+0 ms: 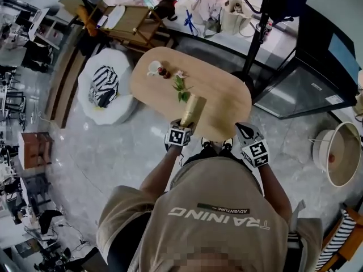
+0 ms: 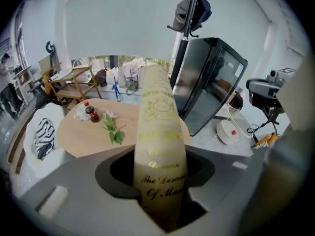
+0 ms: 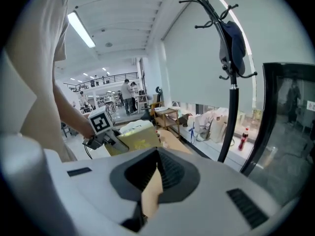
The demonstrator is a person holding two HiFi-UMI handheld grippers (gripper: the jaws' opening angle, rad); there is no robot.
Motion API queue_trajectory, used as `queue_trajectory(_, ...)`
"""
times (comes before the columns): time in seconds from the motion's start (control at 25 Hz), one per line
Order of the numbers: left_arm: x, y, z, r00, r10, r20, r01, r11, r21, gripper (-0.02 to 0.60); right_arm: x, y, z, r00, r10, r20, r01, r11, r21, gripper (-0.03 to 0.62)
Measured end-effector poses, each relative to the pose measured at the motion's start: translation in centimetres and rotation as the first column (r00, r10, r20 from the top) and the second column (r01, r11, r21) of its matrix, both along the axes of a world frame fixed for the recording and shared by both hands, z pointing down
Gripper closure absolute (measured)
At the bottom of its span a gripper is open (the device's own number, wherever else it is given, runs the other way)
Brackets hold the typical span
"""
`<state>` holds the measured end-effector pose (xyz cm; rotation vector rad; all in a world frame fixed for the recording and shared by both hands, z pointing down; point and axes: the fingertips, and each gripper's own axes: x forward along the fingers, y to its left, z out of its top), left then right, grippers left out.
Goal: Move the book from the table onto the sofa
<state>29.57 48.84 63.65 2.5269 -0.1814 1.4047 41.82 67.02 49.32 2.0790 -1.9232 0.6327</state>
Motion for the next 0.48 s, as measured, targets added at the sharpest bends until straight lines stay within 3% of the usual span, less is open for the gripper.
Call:
queue_trajectory(0.08, 0.3, -0.4, -1.9, 0.996, -0.069, -0.058, 0.07, 0.997, 0.013, 0.37, 0.4, 0.0, -0.1, 1.0, -0.011, 0.001, 0.011, 1.0, 0.018, 0.589)
queue_trajectory(0.24, -0.5, -0.8, -3.5, 0.972, -0.215, -0.092, 0.214, 0.977, -0.016, 0.37, 1.4, -0.8, -0.4, 0.999, -0.014, 0.042, 0.011, 0.998, 0.064, 0.589)
queue_trajectory(0.36, -1.9, -1.2, -3.9, 0.941, -0.323, -0.104, 0.32, 0.946, -0.05, 0.37, 1.4, -2.3, 0.1, 0.995, -0.052, 0.08, 0.044, 0.995, 0.091, 0.589)
queue_trajectory(0.48, -4.5, -1.5, -4.9, 0.91, -0.401, -0.107, 0.4, 0.916, -0.038, 0.37, 0.0, -4.8, 0.4, 0.985, -0.148, 0.088, 0.138, 0.984, 0.109, 0.589)
